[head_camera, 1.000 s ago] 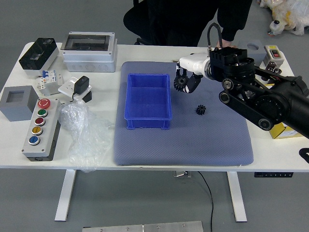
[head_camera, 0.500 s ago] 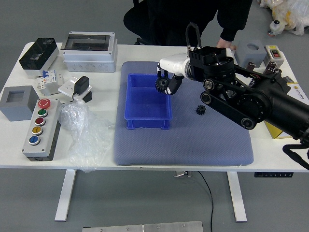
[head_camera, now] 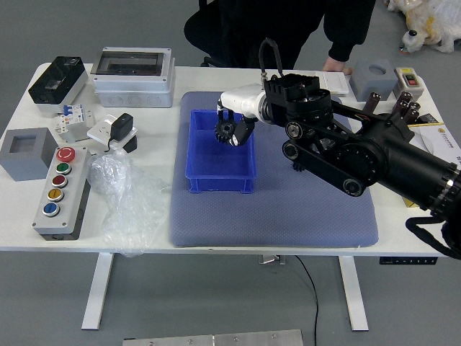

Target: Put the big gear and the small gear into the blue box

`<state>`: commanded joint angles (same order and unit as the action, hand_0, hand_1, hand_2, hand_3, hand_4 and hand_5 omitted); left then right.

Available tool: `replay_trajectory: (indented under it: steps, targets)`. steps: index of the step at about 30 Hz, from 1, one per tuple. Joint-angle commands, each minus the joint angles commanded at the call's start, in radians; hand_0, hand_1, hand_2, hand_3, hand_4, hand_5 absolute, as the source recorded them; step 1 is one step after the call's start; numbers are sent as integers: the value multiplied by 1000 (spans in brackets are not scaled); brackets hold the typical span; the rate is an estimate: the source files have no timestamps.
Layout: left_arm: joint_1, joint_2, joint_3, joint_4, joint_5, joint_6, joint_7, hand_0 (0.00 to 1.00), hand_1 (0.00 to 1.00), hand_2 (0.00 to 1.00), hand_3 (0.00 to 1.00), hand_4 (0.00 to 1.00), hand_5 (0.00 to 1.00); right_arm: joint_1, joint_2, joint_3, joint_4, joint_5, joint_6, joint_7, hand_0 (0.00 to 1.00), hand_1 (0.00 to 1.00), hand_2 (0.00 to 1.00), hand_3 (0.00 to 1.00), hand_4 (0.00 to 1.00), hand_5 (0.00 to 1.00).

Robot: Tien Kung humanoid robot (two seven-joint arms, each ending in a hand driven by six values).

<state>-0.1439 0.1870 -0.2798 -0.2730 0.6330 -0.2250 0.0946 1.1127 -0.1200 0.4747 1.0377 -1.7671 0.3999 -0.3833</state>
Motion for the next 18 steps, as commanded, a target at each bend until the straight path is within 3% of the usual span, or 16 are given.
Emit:
replay_trajectory:
  steps: [9, 18]
  targets:
    - [-4, -12, -1, 0, 0, 0, 0, 861, 830, 826, 777, 601, 375, -13, 26, 7, -20, 12, -17, 9, 355, 358, 435, 594, 569, 146]
    - [-5, -12, -3, 0, 0, 1, 1, 861, 830, 825, 778, 601, 375, -17, 26, 7, -33, 17, -24, 12, 360, 370, 458, 611, 578, 148]
